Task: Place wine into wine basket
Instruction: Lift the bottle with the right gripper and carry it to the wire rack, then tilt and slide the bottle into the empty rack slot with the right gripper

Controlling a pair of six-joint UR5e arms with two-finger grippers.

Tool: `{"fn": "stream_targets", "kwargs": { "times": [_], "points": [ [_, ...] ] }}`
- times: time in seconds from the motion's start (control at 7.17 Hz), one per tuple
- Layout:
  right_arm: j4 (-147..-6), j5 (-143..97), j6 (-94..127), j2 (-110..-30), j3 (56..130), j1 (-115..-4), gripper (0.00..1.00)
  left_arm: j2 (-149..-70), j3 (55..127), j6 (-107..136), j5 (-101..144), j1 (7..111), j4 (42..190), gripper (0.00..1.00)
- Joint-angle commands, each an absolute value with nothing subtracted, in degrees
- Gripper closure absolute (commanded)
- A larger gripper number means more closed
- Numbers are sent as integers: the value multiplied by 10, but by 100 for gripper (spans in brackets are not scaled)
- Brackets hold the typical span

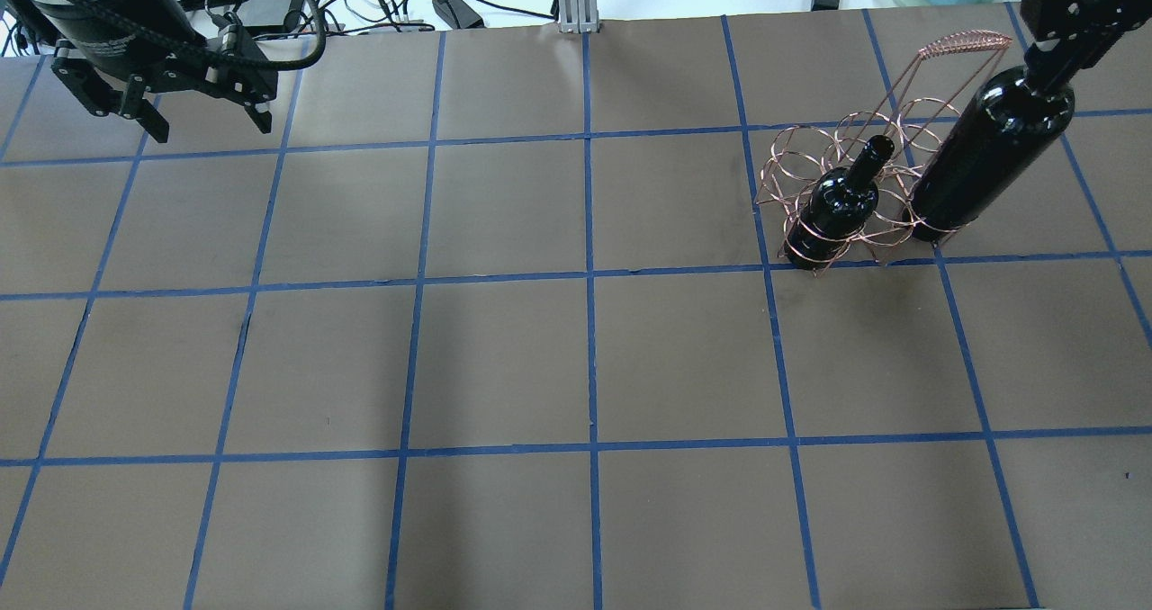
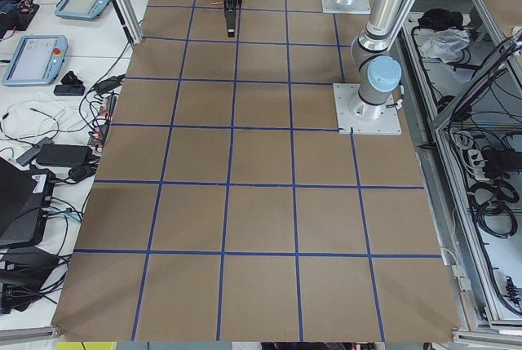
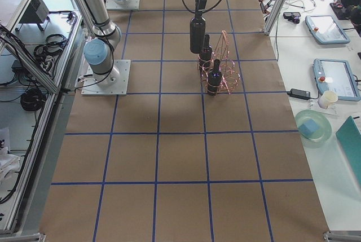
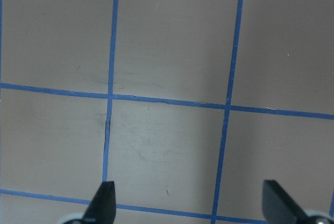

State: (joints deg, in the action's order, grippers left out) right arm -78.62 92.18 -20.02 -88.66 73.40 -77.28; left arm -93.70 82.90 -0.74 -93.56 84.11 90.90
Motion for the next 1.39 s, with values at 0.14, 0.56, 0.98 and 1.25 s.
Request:
{"fn": "stream_targets", "kwargs": {
  "times": [0.14,0.56,0.98,1.25],
  "points": [
    [-841,920,-235,-832,733,-766,100,-923,859,-1,-935,874,907,0],
    [-854,887,-286,-807,737,-765,100,-919,867,1,-937,877,903,0],
    [-881,891,-313,-792,744,-752,100,-918,868,-9,-936,876,899,0],
    [-883,882,-303,-786,744,-753,100,-916,868,-9,-938,876,899,0]
  ]
}}
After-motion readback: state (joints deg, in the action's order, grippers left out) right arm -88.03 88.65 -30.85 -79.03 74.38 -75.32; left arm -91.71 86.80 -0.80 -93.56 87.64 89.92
